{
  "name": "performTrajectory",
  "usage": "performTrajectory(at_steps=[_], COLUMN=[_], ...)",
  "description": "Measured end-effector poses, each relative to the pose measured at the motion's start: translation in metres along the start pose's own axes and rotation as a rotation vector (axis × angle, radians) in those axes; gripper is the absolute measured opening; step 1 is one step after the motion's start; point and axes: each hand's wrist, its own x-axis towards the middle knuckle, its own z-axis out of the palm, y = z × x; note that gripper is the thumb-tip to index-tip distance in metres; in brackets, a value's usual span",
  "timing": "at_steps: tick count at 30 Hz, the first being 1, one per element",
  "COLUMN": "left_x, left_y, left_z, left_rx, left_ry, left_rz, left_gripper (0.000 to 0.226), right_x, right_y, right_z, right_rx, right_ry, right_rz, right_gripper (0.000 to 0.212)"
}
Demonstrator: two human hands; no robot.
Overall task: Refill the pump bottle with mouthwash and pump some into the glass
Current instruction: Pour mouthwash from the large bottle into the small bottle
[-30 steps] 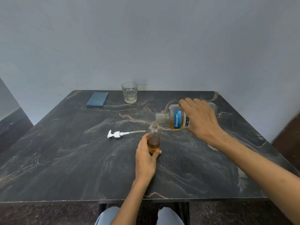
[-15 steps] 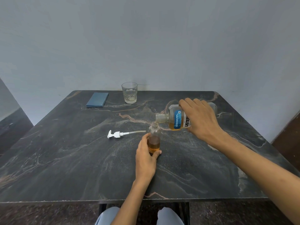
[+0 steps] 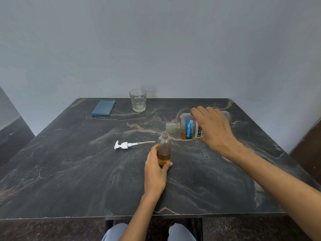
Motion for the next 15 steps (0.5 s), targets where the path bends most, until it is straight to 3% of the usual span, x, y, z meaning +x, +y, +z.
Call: performTrajectory(at_steps=[15], left_x=[0.0010], left_y=[-0.0016], left_z=[0.0003], left_rx=[0.009], left_ry=[0.000], left_rz=[-0.007], left_gripper=[0.067], right_x=[0.0000], right_y=[-0.0007], right_z=[0.0006], right_rx=[0.021], right_ry=[0.013], right_rz=[0.005], right_gripper=[0.064])
